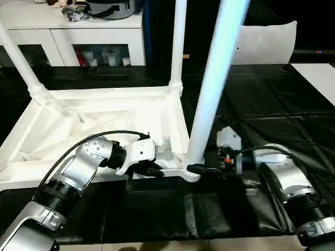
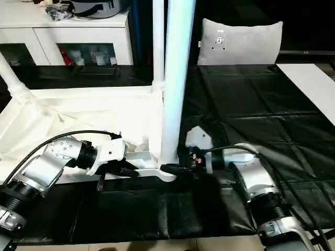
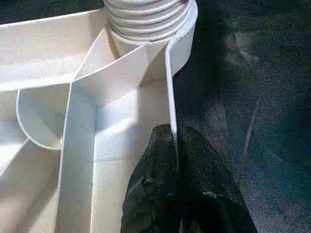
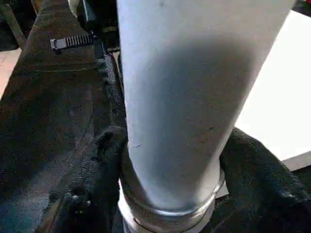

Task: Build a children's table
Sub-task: Rotate leg to tighten

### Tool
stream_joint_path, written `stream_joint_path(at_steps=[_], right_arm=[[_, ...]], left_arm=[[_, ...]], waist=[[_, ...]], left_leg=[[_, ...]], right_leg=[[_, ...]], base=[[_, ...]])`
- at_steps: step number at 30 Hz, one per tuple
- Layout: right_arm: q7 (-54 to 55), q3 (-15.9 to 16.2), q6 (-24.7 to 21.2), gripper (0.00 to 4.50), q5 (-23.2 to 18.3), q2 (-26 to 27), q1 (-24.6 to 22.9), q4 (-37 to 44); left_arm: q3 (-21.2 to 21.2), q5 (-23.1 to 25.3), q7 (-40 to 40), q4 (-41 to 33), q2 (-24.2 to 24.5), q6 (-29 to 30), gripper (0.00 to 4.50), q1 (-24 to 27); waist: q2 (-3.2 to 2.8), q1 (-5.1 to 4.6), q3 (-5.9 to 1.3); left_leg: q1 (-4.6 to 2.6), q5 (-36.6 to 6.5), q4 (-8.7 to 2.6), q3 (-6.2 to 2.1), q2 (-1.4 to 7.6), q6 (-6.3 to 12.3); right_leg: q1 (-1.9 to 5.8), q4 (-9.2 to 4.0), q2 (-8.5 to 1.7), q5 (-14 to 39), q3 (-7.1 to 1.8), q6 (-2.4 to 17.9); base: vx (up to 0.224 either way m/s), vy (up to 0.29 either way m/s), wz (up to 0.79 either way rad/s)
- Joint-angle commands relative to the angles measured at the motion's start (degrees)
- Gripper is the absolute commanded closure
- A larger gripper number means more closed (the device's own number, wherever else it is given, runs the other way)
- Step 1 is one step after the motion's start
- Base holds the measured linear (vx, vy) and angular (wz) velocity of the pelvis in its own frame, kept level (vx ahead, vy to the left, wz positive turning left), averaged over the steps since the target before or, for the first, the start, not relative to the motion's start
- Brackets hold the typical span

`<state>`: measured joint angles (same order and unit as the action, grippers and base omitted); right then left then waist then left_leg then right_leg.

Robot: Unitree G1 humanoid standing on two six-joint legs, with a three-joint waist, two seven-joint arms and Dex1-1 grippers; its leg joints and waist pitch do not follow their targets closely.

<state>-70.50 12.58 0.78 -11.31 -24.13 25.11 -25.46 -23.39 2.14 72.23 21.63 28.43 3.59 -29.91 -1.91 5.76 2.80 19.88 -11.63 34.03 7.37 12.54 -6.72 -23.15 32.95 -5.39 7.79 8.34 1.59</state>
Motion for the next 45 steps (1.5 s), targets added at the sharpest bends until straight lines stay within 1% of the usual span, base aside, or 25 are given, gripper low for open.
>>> stream_joint_path(at_steps=[1, 11, 16, 17, 18, 19, 20, 21, 22, 23, 24, 25, 26, 27, 28, 29, 30, 32, 33, 35, 38, 39, 42, 43, 45], right_arm=[[-0.2, 0.7, 0.6, 1.80, 1.1, 0.3, 0.8, -0.5], [0.1, 1.3, -0.2, 1.91, 1.4, 0.9, 0.1, -1.0], [3.7, 0.6, -8.5, 1.91, -1.1, 3.5, -2.9, 3.0], [5.2, 0.6, -9.2, 1.91, -0.9, 4.2, -3.3, 3.2], [7.8, 0.5, -10.2, 1.91, -0.2, 5.3, -3.6, 3.1], [8.8, 0.5, -10.4, 1.91, 0.0, 5.7, -3.7, 3.0], [12.2, 0.3, -11.1, 1.91, 0.9, 7.3, -3.9, 2.4], [15.2, -0.1, -12.2, 1.91, 1.4, 8.7, -3.9, 1.8], [16.8, -0.4, -12.7, 1.91, 1.5, 9.6, -3.8, 1.3], [21.6, -1.6, -14.4, 1.96, 1.8, 12.3, -3.0, 0.0], [23.9, -2.3, -15.4, 2.00, 1.8, 13.7, -2.5, -0.6], [26.6, -3.0, -16.2, 2.02, 2.2, 15.1, -1.8, -1.2], [28.7, -3.5, -16.6, 2.02, 2.6, 16.1, -1.3, -1.9], [31.1, -4.0, -16.7, 2.02, 3.0, 17.2, -0.6, -2.9], [33.8, -4.5, -16.9, 2.06, 3.4, 18.3, 0.3, -4.2], [36.7, -5.2, -16.8, 2.09, 3.8, 19.5, 1.3, -5.8], [39.1, -5.8, -16.6, 2.11, 3.9, 20.5, 2.1, -7.2], [42.1, -6.4, -16.5, 2.11, 4.3, 22.0, 2.9, -8.8], [43.1, -6.5, -16.6, 2.11, 4.6, 22.6, 3.0, -9.2], [44.4, -7.2, -16.9, 2.11, 4.7, 23.3, 2.9, -9.6], [45.6, -8.1, -16.8, 2.11, 4.9, 24.0, 3.0, -10.3], [45.8, -8.2, -16.7, 2.11, 5.0, 24.0, 2.8, -10.5], [46.3, -8.5, -16.4, 2.11, 4.9, 24.0, 2.9, -10.9], [46.4, -8.5, -16.3, 2.11, 4.9, 23.9, 3.0, -11.1], [46.7, -8.9, -15.7, 2.11, 5.0, 23.8, 3.2, -11.1]], left_arm=[[-2.2, 1.2, 2.1, -1.3, -0.2, -1.2, 4.50, -0.6], [-1.8, 0.8, 1.8, -1.2, 0.0, -0.5, 4.50, -0.4], [2.1, -2.8, -4.3, -5.3, -4.0, 8.4, 4.50, 0.7], [2.6, -3.0, -5.6, -6.0, -4.6, 9.8, 4.50, 0.9], [3.3, -3.2, -7.7, -7.1, -5.7, 11.8, 4.50, 1.2], [3.5, -3.2, -8.4, -7.5, -6.0, 12.4, 4.50, 1.3], [4.0, -3.2, -10.8, -8.9, -7.4, 14.8, 4.50, 1.8], [4.3, -2.9, -12.8, -10.1, -8.5, 16.5, 4.50, 2.3], [4.5, -2.8, -13.9, -10.8, -9.2, 17.5, 4.50, 2.6], [4.7, -2.2, -17.1, -13.3, -11.5, 21.2, 4.50, 3.2], [4.8, -1.8, -18.7, -14.6, -12.7, 23.1, 4.50, 3.6], [5.0, -1.3, -20.7, -15.8, -14.1, 25.3, 4.50, 3.7], [5.1, -0.9, -22.1, -16.5, -15.1, 26.7, 4.50, 3.7], [5.1, -0.4, -23.6, -17.0, -16.1, 27.9, 4.50, 3.5], [5.3, 0.4, -25.8, -17.1, -17.4, 29.0, 4.50, 3.1], [5.4, 1.1, -27.6, -17.2, -18.7, 29.7, 4.50, 2.6], [5.6, 1.6, -29.4, -17.0, -19.9, 30.3, 4.50, 2.1], [5.8, 2.8, -32.6, -16.5, -21.2, 30.8, 4.50, 1.2], [6.0, 3.6, -34.0, -16.0, -21.5, 30.6, 4.50, 0.9], [6.3, 4.6, -35.5, -15.5, -21.3, 30.5, 4.50, 0.6], [6.4, 5.3, -36.2, -15.6, -20.7, 31.0, 4.50, 0.6], [6.5, 5.3, -36.3, -15.7, -20.5, 31.2, 4.50, 0.8], [6.5, 5.6, -36.7, -15.8, -20.5, 31.5, 4.50, 0.9], [6.5, 5.6, -36.8, -15.8, -20.5, 31.5, 4.50, 0.9], [6.3, 5.3, -36.9, -15.5, -20.6, 31.1, 4.50, 0.9]], waist=[[0.26, -0.32, -3.94], [0.18, -0.47, -3.96], [0.14, -0.57, -3.80], [0.21, -0.57, -3.69], [0.02, -0.80, -3.52], [0.03, -0.89, -3.34], [0.18, -1.32, -3.23], [0.15, -1.60, -3.12], [0.21, -1.86, -2.97], [0.16, -2.55, -2.94], [0.09, -3.36, -2.89], [0.10, -3.80, -2.76], [-0.16, -4.62, -2.79], [-0.46, -5.51, -2.76], [-1.20, -6.35, -2.59], [-1.17, -6.84, -2.78], [-0.89, -7.24, -2.94], [-0.69, -7.73, -2.62], [-0.60, -7.98, -2.84], [-0.62, -8.25, -2.76], [-0.67, -8.52, -2.77], [-0.80, -8.52, -2.79], [-0.71, -8.49, -2.76], [-0.95, -8.46, -2.76], [-0.88, -8.46, -2.74]], left_leg=[[0.39, -11.6, -4.13, 1.39, 0.42, 4.05], [0.37, -12.0, -4.13, 1.36, 0.40, 3.93], [0.32, -12.5, -4.25, 1.35, 0.53, 3.57], [0.20, -13.2, -4.25, 1.39, 0.41, 3.45], [0.22, -14.2, -4.32, 1.34, 0.38, 2.88], [0.18, -15.0, -4.34, 1.33, 0.21, 2.80], [-0.03, -16.9, -4.26, 1.24, -0.02, 2.41], [-0.30, -17.9, -4.10, 1.26, -0.24, 2.13], [-0.31, -18.5, -4.09, 1.19, -0.31, 1.99], [-0.42, -19.9, -3.92, 1.05, -0.52, 1.80], [-0.57, -20.7, -3.73, 0.97, -0.60, 1.60], [-0.61, -21.2, -3.74, 0.91, -0.67, 1.78], [-0.80, -22.3, -3.53, 0.79, -0.77, 1.98], [-0.64, -24.0, -3.72, 0.47, -0.48, 2.31], [-1.03, -27.2, -4.20, 0.10, 0.36, 2.41], [-0.85, -28.1, -4.33, -0.24, 0.59, 2.48], [-0.08, -28.3, -4.84, -0.62, 0.83, 2.64], [-0.67, -28.8, -4.32, -0.28, 0.08, 2.66], [-1.12, -27.1, -3.73, -0.01, -0.61, 2.76], [-0.54, -25.9, -3.92, -0.02, -0.62, 3.11], [-0.39, -26.1, -4.12, -0.16, -0.49, 3.18], [-0.43, -26.2, -4.15, -0.15, -0.43, 3.25], [-0.26, -26.0, -4.33, -0.15, -0.34, 3.30], [-0.31, -26.1, -4.34, -0.16, -0.34, 3.27], [-0.31, -26.2, -4.33, -0.11, -0.32, 3.23]], right_leg=[[3.62, -3.96, -2.83, 22.4, -3.00, 8.0], [3.63, -4.00, -2.81, 22.6, -2.97, 7.9], [3.63, -3.96, -2.75, 22.7, -3.00, 8.3], [3.54, -4.26, -2.74, 24.3, -2.88, 7.6], [3.56, -4.39, -2.79, 26.1, -2.80, 7.0], [3.43, -4.75, -2.74, 27.8, -2.57, 6.3], [3.42, -5.22, -2.78, 31.2, -2.24, 4.8], [3.16, -5.77, -2.75, 33.8, -1.91, 3.5], [3.12, -6.09, -2.76, 35.0, -1.66, 2.8], [3.11, -6.56, -2.69, 36.9, -1.12, 1.5], [3.02, -6.94, -2.66, 37.7, -0.63, 0.6], [3.02, -7.43, -2.60, 38.4, -0.21, 0.2], [3.10, -7.94, -2.47, 39.0, 0.48, -0.9], [3.49, -8.15, -2.42, 38.0, 1.16, -1.2], [3.74, -8.32, -2.37, 35.8, 1.66, -0.8], [4.23, -7.91, -2.62, 33.8, 1.66, -0.5], [4.82, -7.20, -2.85, 31.2, 1.12, 0.2], [3.94, -8.03, -2.85, 34.3, 1.48, -0.1], [3.65, -8.46, -3.20, 35.5, 1.58, -0.1], [3.71, -8.37, -3.12, 35.1, 1.45, 0.1], [3.71, -8.08, -3.13, 34.5, 1.25, 0.3], [3.63, -7.99, -3.17, 34.0, 1.08, 0.7], [3.63, -7.76, -3.19, 33.4, 0.78, 1.3], [3.61, -7.72, -3.19, 33.3, 0.75, 1.4], [3.51, -7.79, -3.23, 33.5, 0.71, 1.6]], base=[[0.000, 0.000, 0.00], [0.000, 0.000, 0.00], [0.000, 0.000, 0.00], [0.000, 0.000, 0.00], [0.000, 0.000, 0.00], [0.000, 0.000, 0.00], [0.000, 0.000, 0.00], [0.000, 0.000, 0.00], [0.000, 0.000, 0.00], [0.000, 0.000, 0.00], [0.000, 0.000, 0.00], [0.000, 0.000, 0.00], [0.000, 0.000, 0.00], [0.000, 0.000, 0.00], [0.000, 0.000, 0.00], [0.000, 0.000, 0.00], [0.000, 0.000, 0.00], [0.000, 0.000, 0.00], [0.000, 0.000, 0.00], [0.000, 0.000, 0.00], [0.000, 0.000, 0.00], [0.000, 0.000, 0.00], [0.000, 0.000, 0.00], [0.000, 0.000, 0.00], [0.000, 0.000, 0.00]])
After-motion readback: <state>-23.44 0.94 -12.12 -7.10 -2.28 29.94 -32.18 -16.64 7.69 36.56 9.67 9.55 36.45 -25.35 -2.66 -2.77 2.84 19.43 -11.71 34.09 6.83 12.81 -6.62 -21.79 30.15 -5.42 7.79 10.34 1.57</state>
